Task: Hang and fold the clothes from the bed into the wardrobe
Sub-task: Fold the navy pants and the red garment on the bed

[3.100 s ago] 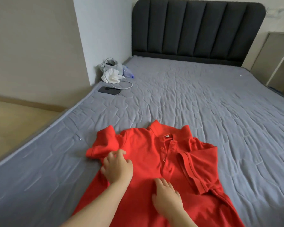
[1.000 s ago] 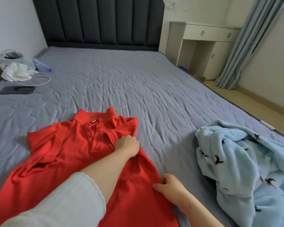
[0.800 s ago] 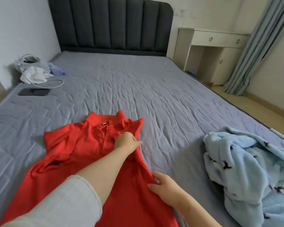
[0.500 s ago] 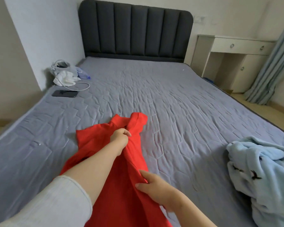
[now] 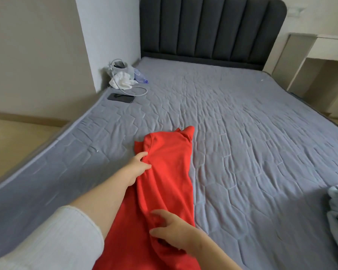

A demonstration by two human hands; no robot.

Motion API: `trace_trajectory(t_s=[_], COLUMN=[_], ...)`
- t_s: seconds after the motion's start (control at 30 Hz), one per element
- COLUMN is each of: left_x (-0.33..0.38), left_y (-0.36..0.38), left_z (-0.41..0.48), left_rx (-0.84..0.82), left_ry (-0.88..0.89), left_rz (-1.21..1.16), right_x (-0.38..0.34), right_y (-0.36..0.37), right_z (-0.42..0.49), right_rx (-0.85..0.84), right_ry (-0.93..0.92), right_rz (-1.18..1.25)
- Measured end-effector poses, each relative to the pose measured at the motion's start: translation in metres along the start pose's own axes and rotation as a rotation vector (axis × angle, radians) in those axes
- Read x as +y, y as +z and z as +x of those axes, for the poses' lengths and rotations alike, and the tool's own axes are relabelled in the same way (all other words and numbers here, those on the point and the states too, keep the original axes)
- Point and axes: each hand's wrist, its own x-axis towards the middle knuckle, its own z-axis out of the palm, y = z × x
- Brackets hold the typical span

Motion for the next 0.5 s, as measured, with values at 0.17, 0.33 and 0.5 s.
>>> trace_trajectory(t_s=[0.17, 0.33, 0.5], left_x=[-0.016, -0.052, -0.065], left_y=[0.004, 0.008, -0.006], left_z=[-0.039, -0.096, -0.121], left_rx=[0.012, -0.124, 0.033], left_ry=[0.145, 0.049, 0.028], left_rz=[0.163, 0.249, 0.268], right_x=[0.003, 0.003, -0.006], right_y=[0.0, 0.001, 0.0], right_z=[-0.013, -0.038, -0.059], right_rx=[0.067, 0.077, 0.07], right_ry=[0.014, -0.001, 0.033], right_rz=[0.029, -0.166, -0.589])
